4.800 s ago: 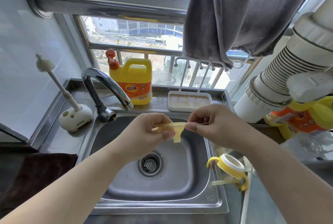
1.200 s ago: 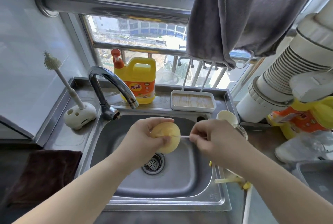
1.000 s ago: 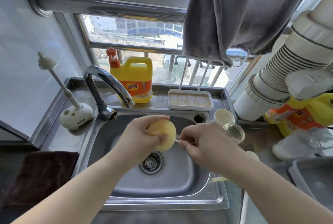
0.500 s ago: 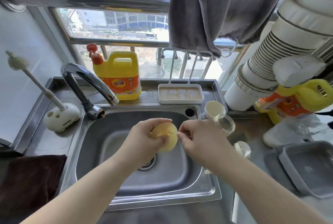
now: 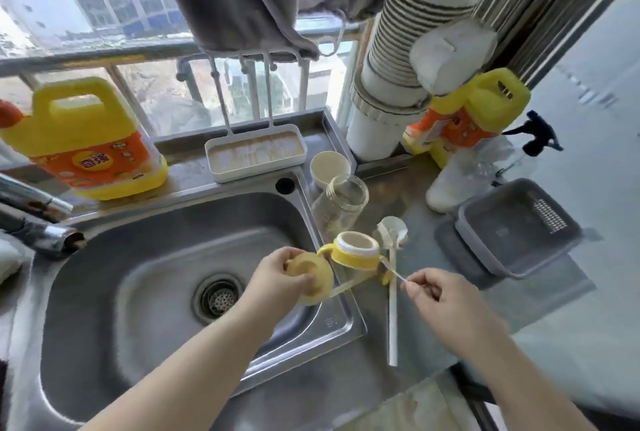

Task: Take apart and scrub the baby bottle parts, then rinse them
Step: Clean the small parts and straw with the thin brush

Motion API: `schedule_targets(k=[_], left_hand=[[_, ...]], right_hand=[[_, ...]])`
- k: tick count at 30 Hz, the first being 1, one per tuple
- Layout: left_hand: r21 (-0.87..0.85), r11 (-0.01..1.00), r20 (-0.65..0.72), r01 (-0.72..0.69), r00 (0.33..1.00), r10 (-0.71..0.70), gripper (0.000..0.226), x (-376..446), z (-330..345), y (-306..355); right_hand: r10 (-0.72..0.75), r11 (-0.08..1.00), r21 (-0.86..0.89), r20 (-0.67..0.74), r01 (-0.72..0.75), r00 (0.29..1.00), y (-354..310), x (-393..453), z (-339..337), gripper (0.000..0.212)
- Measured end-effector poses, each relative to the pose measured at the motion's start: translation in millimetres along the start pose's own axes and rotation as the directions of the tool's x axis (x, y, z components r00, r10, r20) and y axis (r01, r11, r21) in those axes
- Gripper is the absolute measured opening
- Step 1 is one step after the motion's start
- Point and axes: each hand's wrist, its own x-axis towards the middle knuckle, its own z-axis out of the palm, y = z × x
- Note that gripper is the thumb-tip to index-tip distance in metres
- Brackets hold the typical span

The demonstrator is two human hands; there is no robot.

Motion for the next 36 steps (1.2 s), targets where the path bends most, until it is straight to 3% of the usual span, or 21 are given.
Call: schedule_targets(k=[9, 19, 27, 31, 36], left_hand=[[-0.076, 0.988, 0.089, 0.134, 0.988, -0.127, 0.019, 10, 79, -9], [-0.033, 0.99, 0.098, 0.14, 0.986, -0.136, 0.016, 19, 110, -21], [0.108, 0.994, -0.002, -0.014, 1.0, 0.014, 0.013, 12, 100, -19], [0.409, 0.903, -0.164, -0.133, 0.962, 0.217, 0.005, 14, 81, -24], [0.535, 0.84, -0.089, -0.092, 0.982, 0.164, 0.015, 25, 82, -31]], right_hand=[[0.19, 0.963, 0.218, -0.119, -0.161, 0.975, 66, -11, 6, 0.012], [0.223, 0.928, 0.313, -0.027, -0.204, 0.974, 86, -5, 25, 0.014], [0.163, 0.908, 0.386, 0.038, -0.165, 0.986, 69, 14, 52, 0.019], [0.147, 0.899, 0.41, 0.049, -0.154, 0.988, 61, 17, 59, 0.02], [0.146, 0.907, 0.393, 0.036, -0.148, 0.989, 59, 17, 63, 0.019]])
